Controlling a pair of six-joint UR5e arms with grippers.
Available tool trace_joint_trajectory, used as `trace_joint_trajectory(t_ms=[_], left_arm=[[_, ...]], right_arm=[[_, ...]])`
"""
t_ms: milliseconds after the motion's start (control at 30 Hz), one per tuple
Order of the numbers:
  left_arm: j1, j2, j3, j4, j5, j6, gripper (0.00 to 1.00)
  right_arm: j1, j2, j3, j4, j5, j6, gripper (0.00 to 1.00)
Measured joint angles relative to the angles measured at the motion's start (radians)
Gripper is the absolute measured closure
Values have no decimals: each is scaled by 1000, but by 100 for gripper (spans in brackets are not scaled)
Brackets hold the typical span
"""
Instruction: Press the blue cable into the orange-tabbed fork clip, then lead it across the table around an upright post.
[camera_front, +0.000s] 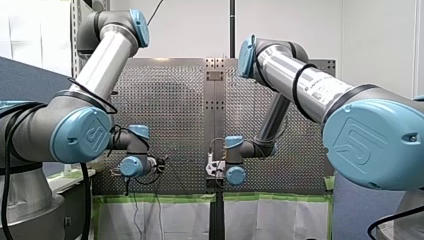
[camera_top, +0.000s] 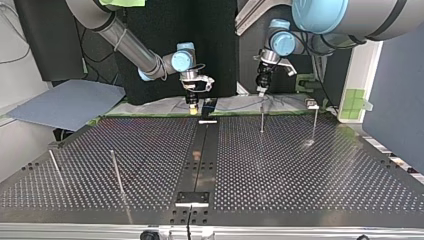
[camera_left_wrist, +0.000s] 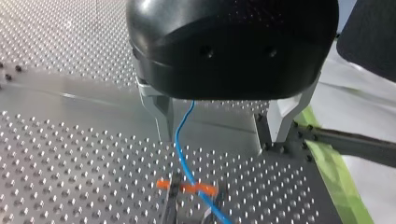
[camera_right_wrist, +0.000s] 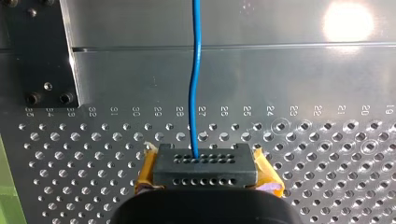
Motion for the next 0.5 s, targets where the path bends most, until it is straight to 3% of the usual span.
trace_joint_trajectory(t_ms=[300,500], left_arm=[[-49,0,6,-1,-12,1,0],[-81,0,30,0,-48,-16,0]], right_arm=[[0,0,0,0,0,0,100],[-1,0,0,-1,0,-1,100]])
